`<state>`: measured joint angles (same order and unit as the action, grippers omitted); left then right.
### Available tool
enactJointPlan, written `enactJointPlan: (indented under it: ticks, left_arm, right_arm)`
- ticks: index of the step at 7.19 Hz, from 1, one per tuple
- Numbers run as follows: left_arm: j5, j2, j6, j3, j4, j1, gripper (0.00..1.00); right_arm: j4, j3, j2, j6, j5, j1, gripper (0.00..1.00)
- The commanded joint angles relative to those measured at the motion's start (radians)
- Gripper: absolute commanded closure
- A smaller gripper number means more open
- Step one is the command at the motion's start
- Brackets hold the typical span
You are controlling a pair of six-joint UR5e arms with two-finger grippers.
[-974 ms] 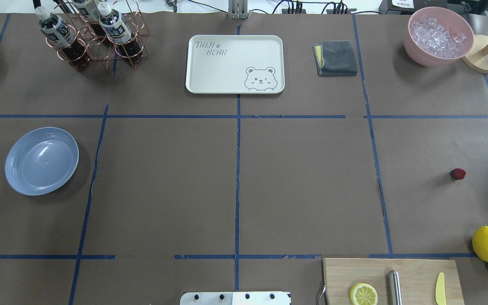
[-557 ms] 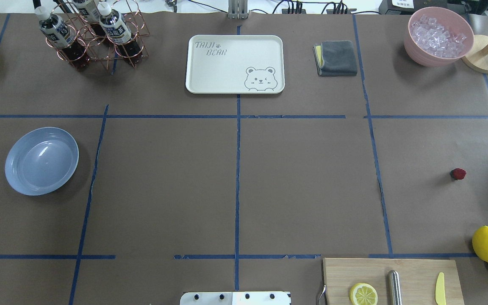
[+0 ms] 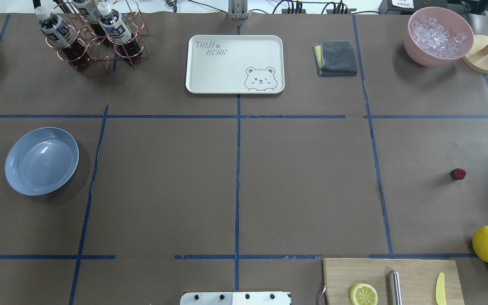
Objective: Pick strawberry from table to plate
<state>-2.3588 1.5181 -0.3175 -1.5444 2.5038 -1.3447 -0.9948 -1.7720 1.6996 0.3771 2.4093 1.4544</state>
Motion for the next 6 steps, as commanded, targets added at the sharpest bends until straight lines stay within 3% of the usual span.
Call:
enactJointPlan:
  ticks: [1, 2, 3, 6]
  left_arm:
    - [0.091, -0.001, -0.167, 0.117, 0.138, 0.135, 0.05]
    - [0.158, -0.001, -0.234, 0.182, 0.226, 0.194, 0.18]
    - [0.170, 0.001, -0.352, 0.184, 0.252, 0.247, 0.31]
    - [0.168, -0.001, -0.397, 0.184, 0.271, 0.312, 0.34]
  right_arm:
    - [0.008, 0.011, 0.000, -0.001, -0.002, -0.009, 0.00]
    - [0.010, 0.023, -0.001, -0.003, -0.004, -0.011, 0.00]
    - [0.010, 0.025, -0.001, -0.003, -0.006, -0.011, 0.00]
    - [0.012, 0.025, 0.000, -0.004, -0.006, -0.011, 0.00]
